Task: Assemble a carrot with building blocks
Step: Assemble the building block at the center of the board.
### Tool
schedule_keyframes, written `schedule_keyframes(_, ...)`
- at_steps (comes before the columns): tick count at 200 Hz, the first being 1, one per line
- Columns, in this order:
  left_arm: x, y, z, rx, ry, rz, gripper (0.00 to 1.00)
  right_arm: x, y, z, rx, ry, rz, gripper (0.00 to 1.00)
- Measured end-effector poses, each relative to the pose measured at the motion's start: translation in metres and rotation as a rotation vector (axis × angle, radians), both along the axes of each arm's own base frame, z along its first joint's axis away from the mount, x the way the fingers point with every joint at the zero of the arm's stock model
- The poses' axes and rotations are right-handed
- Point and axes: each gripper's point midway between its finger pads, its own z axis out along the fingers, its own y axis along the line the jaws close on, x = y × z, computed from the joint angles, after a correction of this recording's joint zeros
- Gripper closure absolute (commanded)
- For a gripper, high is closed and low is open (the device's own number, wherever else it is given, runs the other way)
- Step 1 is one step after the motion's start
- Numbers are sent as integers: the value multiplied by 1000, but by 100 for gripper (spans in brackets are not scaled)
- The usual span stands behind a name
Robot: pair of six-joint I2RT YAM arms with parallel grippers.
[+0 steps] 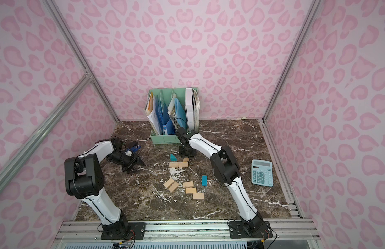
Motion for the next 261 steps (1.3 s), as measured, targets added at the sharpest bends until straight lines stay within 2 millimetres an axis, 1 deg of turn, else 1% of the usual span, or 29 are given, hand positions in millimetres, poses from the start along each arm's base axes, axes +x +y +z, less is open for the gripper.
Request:
schedule_keyframes(41,3,-5,3,6,-15,-22,47,-6,-4,1,-2,9,-1,68)
schedule_keyframes(53,5,-9,5,8,-23,-35,47,-7,-4,1,-1,11,-4,66)
schedule_keyframes(73,9,-17,9,11,-40,-64,47,-9,-5,0,9,17,-16,61)
schedule_keyframes(102,20,-29,14,12,-62,-99,48,-9,-3,2,37,22,-30,47)
schedule_keyframes(108,22,-31,16,12,-68,-106,48,-9,-2,3,43,19,-34,45)
schedule_keyframes(119,27,-35,18,12,-79,-115,48,-8,-1,4,56,17,-42,45)
schedule_keyframes(134,32,-39,23,13,-97,-125,48,-9,1,13,68,3,-41,47)
schedule_keyframes(151,33,-44,26,12,-99,-128,48,-6,0,39,86,-49,-43,46)
schedule_keyframes(161,32,-48,26,11,-94,-136,47,-9,0,54,96,-78,-39,42)
schedule_keyframes(170,31,-52,25,10,-92,-149,48,-16,2,59,105,-85,-27,35)
schedule_keyframes(178,30,-57,24,9,-89,-161,48,-26,3,57,99,-75,-12,31)
schedule_keyframes(189,30,-63,22,7,-79,-172,48,-47,4,44,75,-36,19,25)
schedule_keyframes(200,29,-66,20,1,-67,-167,48,-68,6,31,51,6,50,25)
schedule_keyframes(219,33,-66,18,2,-62,-160,48,-92,9,17,24,49,84,25)
schedule_keyframes(235,38,-66,18,6,-63,-148,47,-96,7,11,13,61,73,26)
schedule_keyframes(261,50,-71,24,9,-93,-154,47,-93,5,2,-1,63,63,30)
